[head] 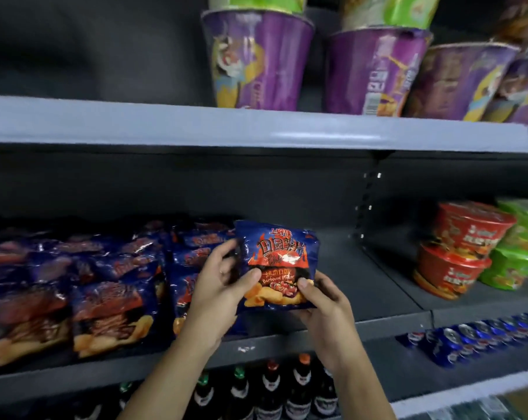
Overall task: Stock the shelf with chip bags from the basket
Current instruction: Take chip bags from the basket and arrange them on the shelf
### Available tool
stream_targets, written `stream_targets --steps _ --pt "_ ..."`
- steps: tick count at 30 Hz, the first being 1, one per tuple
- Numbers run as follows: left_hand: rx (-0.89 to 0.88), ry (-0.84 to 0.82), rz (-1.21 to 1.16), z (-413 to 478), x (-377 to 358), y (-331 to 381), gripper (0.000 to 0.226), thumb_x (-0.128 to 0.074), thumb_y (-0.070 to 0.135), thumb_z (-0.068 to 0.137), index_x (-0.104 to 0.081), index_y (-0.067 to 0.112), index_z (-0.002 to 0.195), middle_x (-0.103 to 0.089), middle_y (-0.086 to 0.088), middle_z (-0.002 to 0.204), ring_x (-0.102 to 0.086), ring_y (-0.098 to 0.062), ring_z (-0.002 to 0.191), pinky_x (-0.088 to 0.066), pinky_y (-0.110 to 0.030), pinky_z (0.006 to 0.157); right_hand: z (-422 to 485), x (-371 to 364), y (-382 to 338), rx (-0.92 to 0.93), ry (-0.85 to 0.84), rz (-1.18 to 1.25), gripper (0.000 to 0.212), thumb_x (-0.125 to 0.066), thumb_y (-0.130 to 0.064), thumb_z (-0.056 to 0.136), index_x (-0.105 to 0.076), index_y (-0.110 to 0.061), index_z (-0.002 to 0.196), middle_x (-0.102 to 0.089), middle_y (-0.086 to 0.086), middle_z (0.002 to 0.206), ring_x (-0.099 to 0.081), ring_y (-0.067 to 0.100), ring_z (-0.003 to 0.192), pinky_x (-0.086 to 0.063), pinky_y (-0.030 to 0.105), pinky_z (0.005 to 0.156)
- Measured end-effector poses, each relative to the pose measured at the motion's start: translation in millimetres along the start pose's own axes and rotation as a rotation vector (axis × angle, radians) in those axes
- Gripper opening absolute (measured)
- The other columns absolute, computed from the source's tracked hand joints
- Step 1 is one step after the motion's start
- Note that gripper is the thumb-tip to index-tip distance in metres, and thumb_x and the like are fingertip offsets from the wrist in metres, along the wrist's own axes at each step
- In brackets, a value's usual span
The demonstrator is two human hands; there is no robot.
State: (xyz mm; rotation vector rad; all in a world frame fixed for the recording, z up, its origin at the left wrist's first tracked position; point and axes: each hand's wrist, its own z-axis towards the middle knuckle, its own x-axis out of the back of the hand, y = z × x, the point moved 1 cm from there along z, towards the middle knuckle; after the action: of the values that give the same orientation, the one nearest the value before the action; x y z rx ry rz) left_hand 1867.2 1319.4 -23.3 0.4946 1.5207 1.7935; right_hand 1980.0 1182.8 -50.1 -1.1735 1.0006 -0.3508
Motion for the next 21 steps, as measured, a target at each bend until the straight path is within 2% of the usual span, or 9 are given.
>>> stream_targets --steps 4,9,13,16,19,21 --pt "-0.023 0.035 0.017 4.1 31.6 10.6 0.057 -0.07 0.004 0.088 -0.05 0.027 0.135 -0.07 -0.001 0.122 -0.066 -0.013 0.114 -0.054 -0.034 0.096 7.6 -30.8 9.6 -0.019 -0.055 -0.005 0.044 -0.078 -0.01 0.081 -0.064 0.001 0.121 -0.07 0.026 0.116 -0.069 0.034 0.102 -0.054 0.049 0.09" --pt "-0.032 0.053 0.039 8.1 45.7 14.3 0.053 -0.072 0.007 0.087 -0.051 0.025 0.133 -0.071 0.003 0.119 -0.066 -0.014 0.113 -0.054 -0.038 0.097 12.8 -46.0 10.3 0.001 -0.059 -0.034 0.039 -0.07 -0.01 0.083 -0.064 0.0 0.12 -0.07 0.025 0.118 -0.07 0.034 0.103 -0.054 0.049 0.091" --pt "-0.026 0.05 0.064 10.1 45.8 12.4 0.054 -0.072 0.009 0.087 -0.052 0.024 0.134 -0.071 0.002 0.12 -0.066 -0.014 0.114 -0.051 -0.043 0.101 12.1 -46.0 8.0 0.025 -0.065 -0.053 0.041 -0.071 -0.012 0.081 -0.065 -0.002 0.121 -0.072 0.022 0.116 -0.071 0.034 0.103 -0.054 0.051 0.093" --pt "-0.014 0.045 0.071 11.8 44.1 10.8 0.054 -0.073 0.01 0.087 -0.052 0.025 0.134 -0.07 0.002 0.122 -0.065 -0.016 0.116 -0.05 -0.047 0.103 13.7 -43.1 7.7 0.046 -0.058 -0.091 0.047 -0.079 -0.014 0.078 -0.065 -0.003 0.122 -0.073 0.021 0.115 -0.071 0.033 0.102 -0.054 0.05 0.092" --pt "-0.012 0.04 0.093 16.3 38.7 10.2 0.051 -0.073 0.009 0.087 -0.053 0.027 0.13 -0.07 0.005 0.118 -0.065 -0.011 0.114 -0.053 -0.037 0.098 17.2 -39.9 4.5 0.067 -0.025 -0.156 0.051 -0.078 -0.025 0.072 -0.068 -0.006 0.119 -0.073 0.021 0.112 -0.072 0.032 0.099 -0.053 0.053 0.093" --pt "-0.024 0.006 0.13 21.7 31.4 12.8 0.048 -0.073 0.009 0.087 -0.052 0.031 0.125 -0.065 0.016 0.112 -0.062 0.002 0.107 -0.051 -0.015 0.086 19.6 -36.5 -1.9 0.086 0.008 -0.234 0.043 -0.08 -0.031 0.075 -0.072 -0.007 0.11 -0.075 0.018 0.106 -0.072 0.028 0.093 -0.054 0.051 0.09"
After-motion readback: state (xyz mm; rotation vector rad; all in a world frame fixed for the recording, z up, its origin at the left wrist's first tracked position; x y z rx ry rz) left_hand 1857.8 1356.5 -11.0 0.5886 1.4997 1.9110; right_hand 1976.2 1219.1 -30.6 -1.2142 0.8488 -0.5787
